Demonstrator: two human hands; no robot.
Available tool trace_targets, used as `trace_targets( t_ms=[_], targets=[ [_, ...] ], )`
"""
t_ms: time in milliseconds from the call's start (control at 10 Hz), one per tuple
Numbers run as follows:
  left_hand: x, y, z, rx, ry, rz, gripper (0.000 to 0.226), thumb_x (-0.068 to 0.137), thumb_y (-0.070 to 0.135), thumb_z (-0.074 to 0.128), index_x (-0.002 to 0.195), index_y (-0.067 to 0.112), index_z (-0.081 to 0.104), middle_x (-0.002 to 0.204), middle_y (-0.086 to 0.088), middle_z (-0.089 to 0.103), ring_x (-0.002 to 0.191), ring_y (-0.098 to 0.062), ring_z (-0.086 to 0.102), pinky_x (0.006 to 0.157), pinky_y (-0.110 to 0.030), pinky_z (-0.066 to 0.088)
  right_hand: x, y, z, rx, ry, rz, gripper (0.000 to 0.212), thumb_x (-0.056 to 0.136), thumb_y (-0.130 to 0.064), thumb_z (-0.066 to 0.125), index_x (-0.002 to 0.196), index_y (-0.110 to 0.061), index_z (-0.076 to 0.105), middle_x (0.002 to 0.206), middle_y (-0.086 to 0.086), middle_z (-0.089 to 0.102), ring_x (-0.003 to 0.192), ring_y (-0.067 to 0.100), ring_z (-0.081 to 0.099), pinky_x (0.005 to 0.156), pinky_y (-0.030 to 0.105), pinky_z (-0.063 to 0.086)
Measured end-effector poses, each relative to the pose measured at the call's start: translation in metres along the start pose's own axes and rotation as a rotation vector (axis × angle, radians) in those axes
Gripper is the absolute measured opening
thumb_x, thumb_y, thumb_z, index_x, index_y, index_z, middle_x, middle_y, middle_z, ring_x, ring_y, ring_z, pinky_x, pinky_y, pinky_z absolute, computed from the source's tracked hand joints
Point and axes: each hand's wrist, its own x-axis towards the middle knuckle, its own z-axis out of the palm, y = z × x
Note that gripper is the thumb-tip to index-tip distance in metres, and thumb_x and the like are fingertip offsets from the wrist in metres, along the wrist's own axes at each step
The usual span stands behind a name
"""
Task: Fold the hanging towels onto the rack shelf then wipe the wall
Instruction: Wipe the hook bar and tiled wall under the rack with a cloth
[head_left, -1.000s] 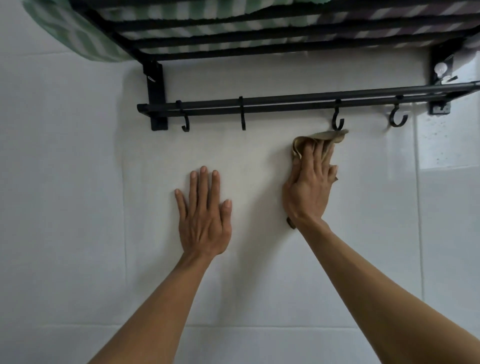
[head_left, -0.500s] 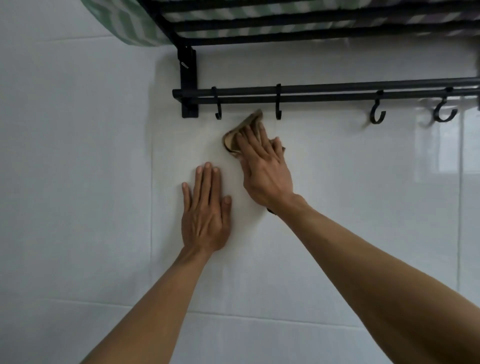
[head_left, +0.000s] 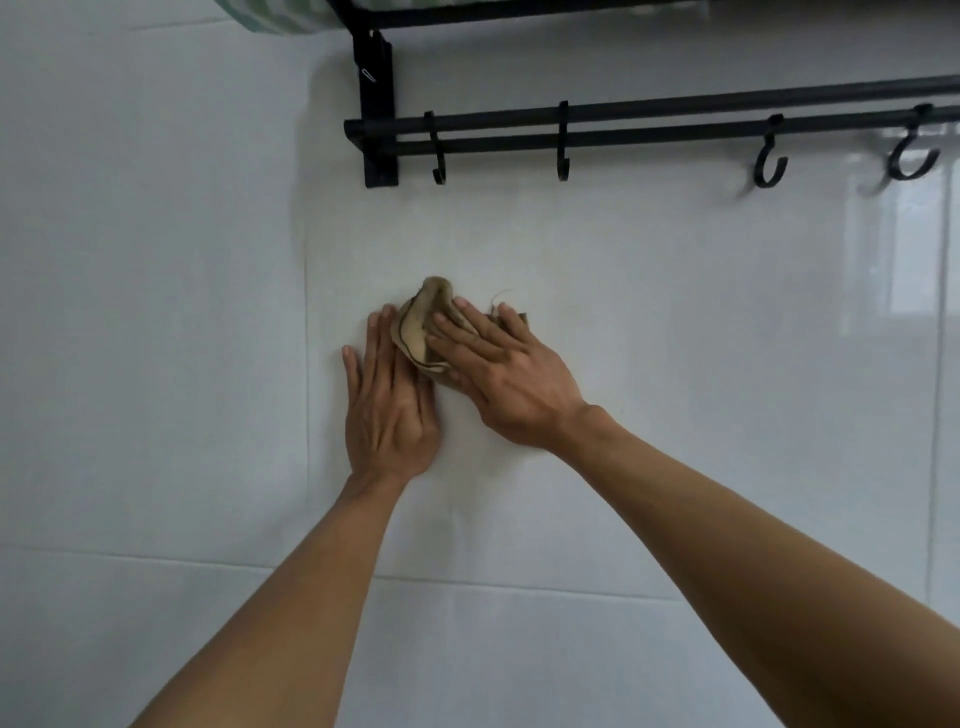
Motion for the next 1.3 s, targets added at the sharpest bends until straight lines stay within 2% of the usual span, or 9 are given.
trace_targets(
  t_ms=[100,200,300,400,500,800,1000,1100,1300],
  targets=[
    [-0.005,-0.005,0.000,-0.023,0.013,0.015,0.061,0.100,0.019,0.031,0.157,0.001,0.020,0.166,-0.014,0.018,0.155,-0.023,0.009,0.125,-0.050,0.003,-0.015,-0.010,0.001,0.000,-0.016,0.008,0.047,0.102,-0.025,0.043,0.145,-0.011,0.054,0.155,0.006,0.046,0.149,0.025,0.033,0.122,0.046,0.017],
    [-0.008,-0.009,-0.001,-0.007,0.014,0.033,0.065,0.098,0.023,0.040,0.157,0.000,0.021,0.165,-0.016,0.018,0.155,-0.026,0.011,0.125,-0.050,0.003,-0.034,-0.021,0.004,-0.022,-0.019,-0.008,0.046,0.102,-0.025,0.042,0.143,-0.011,0.057,0.153,0.006,0.048,0.148,0.026,0.036,0.121,0.048,0.022],
    [-0.009,-0.008,-0.001,0.040,-0.011,0.039,0.072,0.099,0.038,0.035,0.157,-0.001,0.019,0.166,-0.015,0.015,0.155,-0.026,0.009,0.125,-0.048,0.002,-0.053,-0.031,0.015,-0.087,0.047,0.010,0.043,0.101,-0.018,0.050,0.143,-0.012,0.057,0.154,0.006,0.047,0.148,0.028,0.036,0.120,0.050,0.028],
    [-0.010,-0.007,0.000,0.052,-0.002,0.027,0.066,0.100,0.030,0.031,0.158,0.001,0.017,0.167,-0.013,0.015,0.155,-0.023,0.008,0.125,-0.050,0.005,-0.058,-0.039,0.022,-0.144,0.134,0.097,0.044,0.098,-0.007,0.054,0.143,-0.010,0.057,0.154,0.008,0.048,0.146,0.031,0.039,0.117,0.051,0.034],
    [-0.010,-0.005,0.001,0.052,0.011,-0.008,0.059,0.104,0.024,0.025,0.158,0.003,0.018,0.167,-0.011,0.014,0.155,-0.021,0.007,0.125,-0.049,0.006,-0.062,-0.040,0.014,-0.152,0.176,0.254,0.047,0.098,0.000,0.039,0.141,-0.003,0.056,0.152,0.014,0.048,0.144,0.036,0.041,0.115,0.054,0.038],
    [-0.012,-0.005,0.002,0.060,-0.002,-0.035,0.059,0.105,0.027,0.020,0.159,0.006,0.013,0.168,-0.008,0.010,0.155,-0.019,0.004,0.126,-0.045,0.000,-0.117,0.021,-0.035,-0.273,0.145,0.601,0.063,0.087,0.004,0.029,0.148,0.001,0.045,0.158,0.019,0.038,0.147,0.040,0.032,0.118,0.052,0.025],
    [-0.014,-0.003,0.001,0.057,-0.017,-0.045,0.060,0.105,0.030,0.019,0.159,0.006,0.011,0.168,-0.010,0.008,0.155,-0.020,0.002,0.125,-0.046,-0.001,-0.172,0.072,-0.081,-0.261,0.103,0.878,0.066,0.097,0.006,0.032,0.160,-0.010,0.022,0.169,0.008,0.011,0.156,0.028,0.004,0.126,0.043,0.004],
    [-0.015,-0.002,0.002,0.057,-0.011,-0.053,0.060,0.104,0.030,0.019,0.159,0.005,0.013,0.168,-0.011,0.009,0.155,-0.021,0.003,0.125,-0.047,0.000,-0.202,0.087,-0.098,-0.258,0.117,0.984,0.061,0.102,0.001,0.029,0.161,-0.014,0.019,0.170,0.006,0.008,0.157,0.026,0.001,0.126,0.040,0.001],
    [-0.020,-0.001,0.004,0.057,-0.001,-0.054,0.061,0.104,0.031,0.018,0.159,0.005,0.013,0.168,-0.012,0.009,0.155,-0.022,0.004,0.125,-0.046,-0.001,-0.250,0.075,-0.094,-0.205,0.241,1.087,0.054,0.105,-0.005,0.032,0.159,-0.010,0.025,0.168,0.013,0.018,0.156,0.029,0.009,0.125,0.046,0.012]
  ],
)
